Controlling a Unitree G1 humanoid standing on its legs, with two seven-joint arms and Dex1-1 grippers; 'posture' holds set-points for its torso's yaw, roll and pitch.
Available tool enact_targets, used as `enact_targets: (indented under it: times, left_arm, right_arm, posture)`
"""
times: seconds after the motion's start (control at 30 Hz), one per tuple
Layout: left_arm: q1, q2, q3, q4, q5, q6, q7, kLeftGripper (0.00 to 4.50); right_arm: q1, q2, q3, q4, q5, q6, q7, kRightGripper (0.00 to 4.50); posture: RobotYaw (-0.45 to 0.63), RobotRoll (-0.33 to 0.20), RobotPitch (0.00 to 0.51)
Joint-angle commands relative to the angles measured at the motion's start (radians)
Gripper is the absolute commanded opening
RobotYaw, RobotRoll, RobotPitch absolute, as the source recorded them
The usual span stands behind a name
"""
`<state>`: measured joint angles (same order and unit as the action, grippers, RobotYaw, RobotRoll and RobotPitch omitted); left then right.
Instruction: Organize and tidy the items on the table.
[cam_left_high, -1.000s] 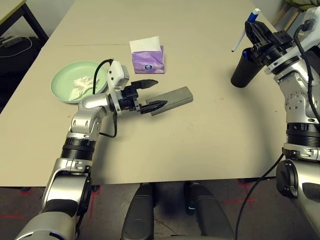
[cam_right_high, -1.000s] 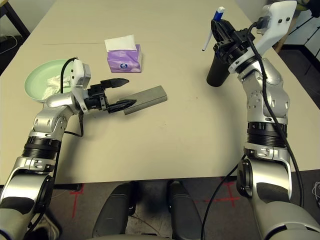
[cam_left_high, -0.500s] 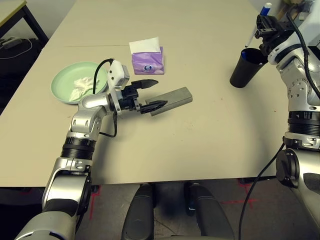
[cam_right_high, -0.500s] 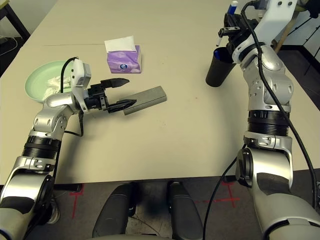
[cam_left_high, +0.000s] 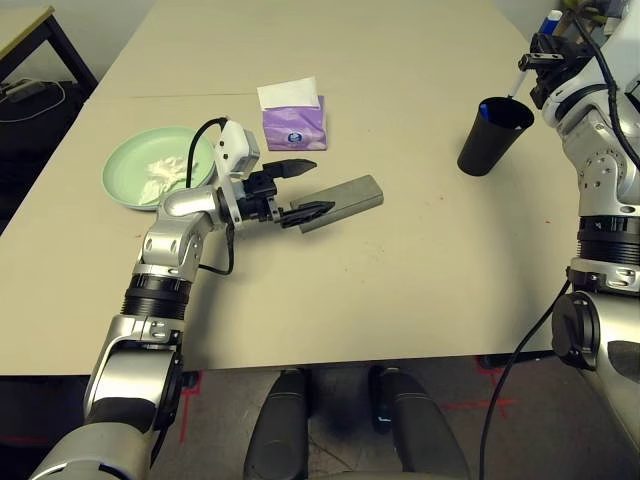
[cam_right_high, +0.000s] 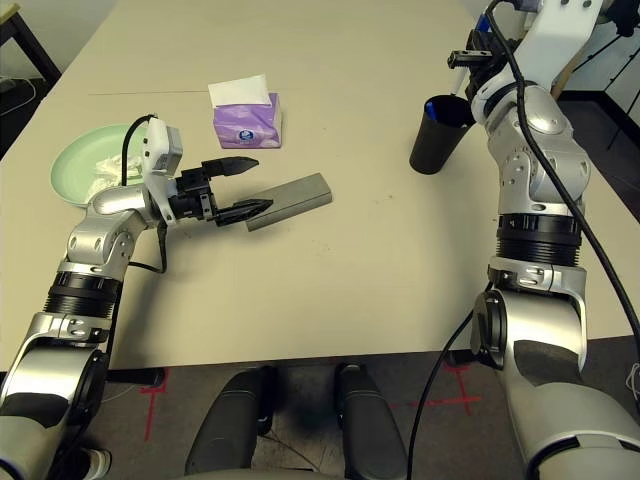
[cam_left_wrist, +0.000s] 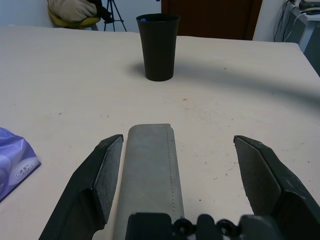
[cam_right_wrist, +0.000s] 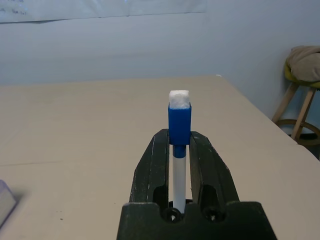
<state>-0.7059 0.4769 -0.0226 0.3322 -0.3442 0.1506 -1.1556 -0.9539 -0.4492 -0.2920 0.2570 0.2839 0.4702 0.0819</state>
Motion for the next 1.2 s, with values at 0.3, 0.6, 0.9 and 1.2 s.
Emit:
enact_targets:
  times: [0.3,0.6,0.9,1.2]
  left_arm:
    - [-0.001,0.006,-0.017,-0.006,0.013,0.011,-0.010,4.50]
    - [-0.002,0.004,-0.014,-0.011,0.009,0.022,-0.005,4.50]
    - [-0.013,0.003,-0.013,0.002,0.013,0.017,-0.005,4.50]
    - [-0.011,0.000,0.001,0.000,0.006,0.025,0.015,4.50]
  right_arm:
    - [0.014,-0.003,-0.003,0.015,-0.027,0.046,-0.026,1.51]
    - [0.019,-0.003,-0.002,0.010,-0.030,0.048,-0.022,4.46]
    - [0.014,-0.004,-0.001,0.017,-0.039,0.041,-0.019,4.46]
    - [0.063,0.001,0.001,0.008,-0.023,-0.033,0.054,4.46]
  posture:
    - [0.08,0.000,0.141]
    - [0.08,0.000,0.144]
    - [0.08,0.000,0.137]
    - [0.08,0.000,0.136]
